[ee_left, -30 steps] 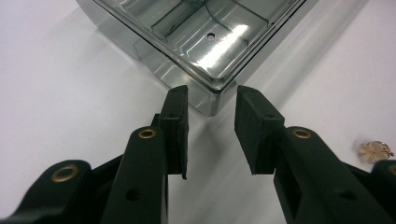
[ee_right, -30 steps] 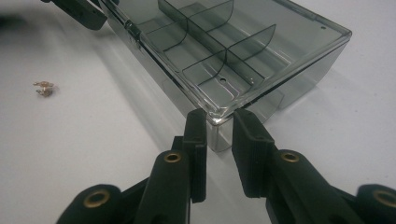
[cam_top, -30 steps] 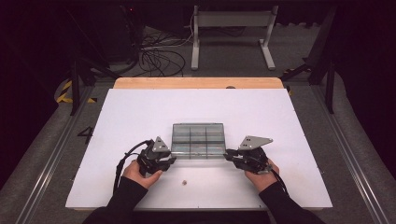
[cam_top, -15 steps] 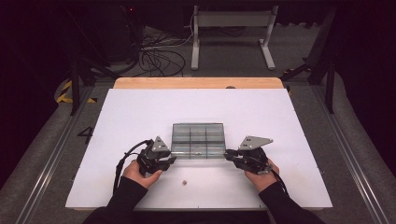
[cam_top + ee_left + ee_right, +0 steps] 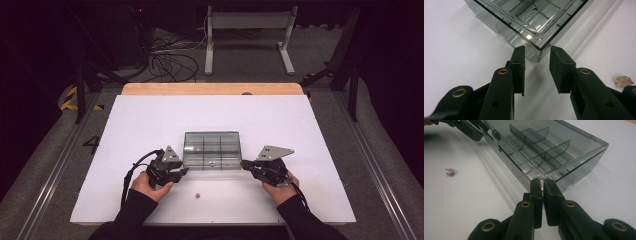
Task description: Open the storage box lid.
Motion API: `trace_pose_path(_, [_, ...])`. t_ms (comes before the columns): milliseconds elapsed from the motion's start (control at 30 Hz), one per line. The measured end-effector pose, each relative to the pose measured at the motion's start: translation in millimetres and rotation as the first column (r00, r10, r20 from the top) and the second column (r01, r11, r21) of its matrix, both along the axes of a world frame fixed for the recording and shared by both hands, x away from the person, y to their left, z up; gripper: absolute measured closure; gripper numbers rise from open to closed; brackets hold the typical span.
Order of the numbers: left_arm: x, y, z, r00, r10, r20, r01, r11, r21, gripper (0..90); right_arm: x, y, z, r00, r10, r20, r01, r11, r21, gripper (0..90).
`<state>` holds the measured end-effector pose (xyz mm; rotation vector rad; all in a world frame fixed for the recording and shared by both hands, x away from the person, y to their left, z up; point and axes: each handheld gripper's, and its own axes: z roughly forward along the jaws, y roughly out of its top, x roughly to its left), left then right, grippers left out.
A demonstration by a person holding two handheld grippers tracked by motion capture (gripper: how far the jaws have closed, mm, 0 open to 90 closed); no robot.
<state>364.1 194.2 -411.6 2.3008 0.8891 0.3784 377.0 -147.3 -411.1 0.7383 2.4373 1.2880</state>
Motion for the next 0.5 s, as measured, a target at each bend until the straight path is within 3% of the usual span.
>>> trace_pose_path(267, [-3.4, 5.6, 5.0, 1.0000, 0.001, 0.003, -0.001, 1.0000, 0.001, 65.1, -0.2, -1.4, 2.7, 1.0000, -0.004, 0.007, 0.004, 1.0000, 0.006, 85.6])
trace_pose_path(400, [-7.3, 11.9, 12.9, 0.9998, 0.003, 0.017, -0.002, 0.9992, -0.039, 68.9, -0.5, -1.5, 4.2, 0.9999, -0.006, 0.012, 0.006, 0.9999, 0.011, 85.2])
trace_pose_path(500, [-9.3, 14.2, 17.1, 0.9996, 0.009, 0.025, -0.007, 0.9979, -0.064, 77.4, -0.4, -1.7, 5.2, 0.9999, -0.006, 0.012, 0.005, 0.9999, 0.015, 84.7])
